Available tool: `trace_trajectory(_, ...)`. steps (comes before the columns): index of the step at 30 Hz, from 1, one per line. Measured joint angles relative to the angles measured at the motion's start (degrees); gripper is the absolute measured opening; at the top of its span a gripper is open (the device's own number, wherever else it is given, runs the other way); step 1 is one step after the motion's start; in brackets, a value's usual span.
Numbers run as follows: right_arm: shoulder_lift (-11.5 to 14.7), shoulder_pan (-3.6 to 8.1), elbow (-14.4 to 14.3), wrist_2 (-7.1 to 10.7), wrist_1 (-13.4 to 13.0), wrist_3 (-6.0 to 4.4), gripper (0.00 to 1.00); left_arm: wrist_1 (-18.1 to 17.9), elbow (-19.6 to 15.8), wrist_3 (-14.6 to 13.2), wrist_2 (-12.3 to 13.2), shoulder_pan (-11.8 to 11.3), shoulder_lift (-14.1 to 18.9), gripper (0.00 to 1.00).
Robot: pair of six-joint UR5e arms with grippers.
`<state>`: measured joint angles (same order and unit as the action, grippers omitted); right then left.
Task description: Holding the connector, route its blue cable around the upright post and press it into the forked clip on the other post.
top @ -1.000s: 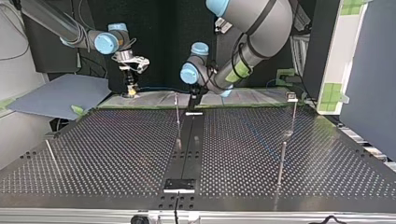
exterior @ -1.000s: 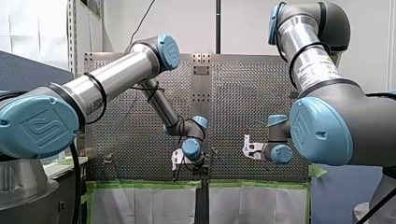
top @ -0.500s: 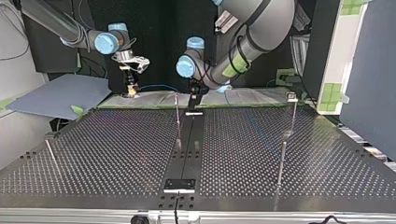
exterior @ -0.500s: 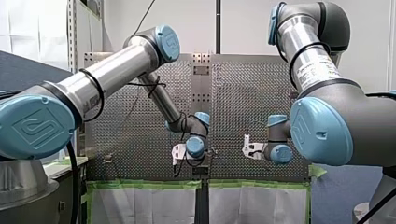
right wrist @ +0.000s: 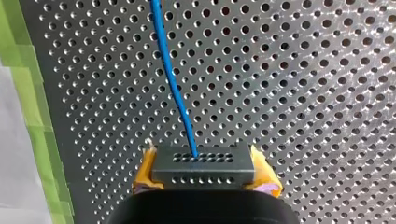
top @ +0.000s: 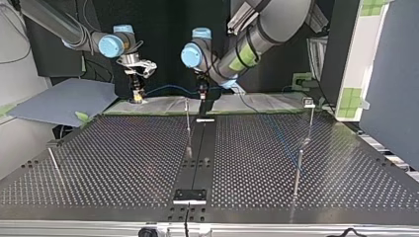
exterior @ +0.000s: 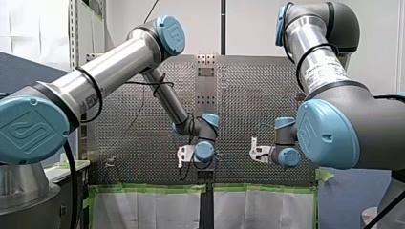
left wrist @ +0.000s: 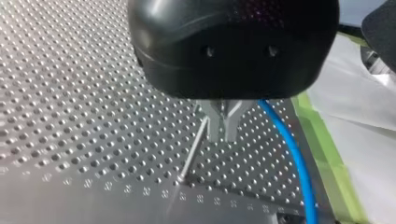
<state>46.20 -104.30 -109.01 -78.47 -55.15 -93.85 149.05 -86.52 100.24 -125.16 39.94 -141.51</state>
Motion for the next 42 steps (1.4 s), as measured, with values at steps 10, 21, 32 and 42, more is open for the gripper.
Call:
trace_trajectory(10,0.0,0.52,0.3,0.06,0.0,-0.43,0.00,-0.8,0.0,-0.5,-1.5,1.4,-0.1,0.04)
trace_trajectory(21,0.0,0.26,0.3,0.07,0.0,-0.33,0.00,-0.7,-0.8,-0.5,-1.0,1.8,-0.5,0.06)
trace_trajectory(32,-0.1,0.04,0.3,-0.20,0.0,-0.47,0.00,-1.1,-0.5,-0.2,1.2,0.7,-2.0,0.06)
trace_trajectory(42,-2.3,-0.04,1.0,-0.33,-1.5,-0.93,0.00,-1.2,0.5,-0.1,3.1,-0.1,-2.1,0.06)
